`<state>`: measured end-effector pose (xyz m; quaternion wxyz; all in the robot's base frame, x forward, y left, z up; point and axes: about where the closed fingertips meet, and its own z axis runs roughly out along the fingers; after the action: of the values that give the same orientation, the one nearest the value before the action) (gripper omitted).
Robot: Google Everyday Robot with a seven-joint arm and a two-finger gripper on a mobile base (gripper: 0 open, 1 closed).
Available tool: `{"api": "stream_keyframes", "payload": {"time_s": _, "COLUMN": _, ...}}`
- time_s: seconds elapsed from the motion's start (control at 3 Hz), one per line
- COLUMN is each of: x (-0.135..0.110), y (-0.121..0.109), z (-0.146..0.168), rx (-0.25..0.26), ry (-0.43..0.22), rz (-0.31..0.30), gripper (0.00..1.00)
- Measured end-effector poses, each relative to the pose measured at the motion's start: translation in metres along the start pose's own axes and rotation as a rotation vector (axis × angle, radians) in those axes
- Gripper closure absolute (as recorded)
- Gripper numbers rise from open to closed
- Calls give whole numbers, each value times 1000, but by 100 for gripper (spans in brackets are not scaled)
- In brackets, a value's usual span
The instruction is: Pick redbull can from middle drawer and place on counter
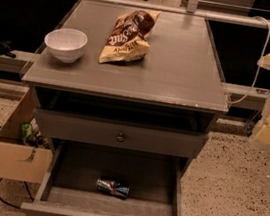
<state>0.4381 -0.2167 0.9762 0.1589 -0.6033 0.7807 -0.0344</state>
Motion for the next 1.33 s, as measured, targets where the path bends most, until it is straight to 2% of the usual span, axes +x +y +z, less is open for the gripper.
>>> {"api": "stream_keyframes", "payload": {"time_s": 0.67, "x": 1, "y": 2, "z": -2, "rx": 19, "ry": -17, "rz": -4, "gripper": 0}}
{"api": "stream_keyframes", "payload": {"time_s": 1.0, "x": 3, "y": 32, "z": 20, "rx": -3, "ry": -150, "rz": 20, "gripper": 0}}
{"api": "stream_keyframes", "payload": {"time_s": 1.33, "x": -8, "y": 66, "z": 56, "rx": -66, "ry": -264, "rz": 31, "gripper": 0}}
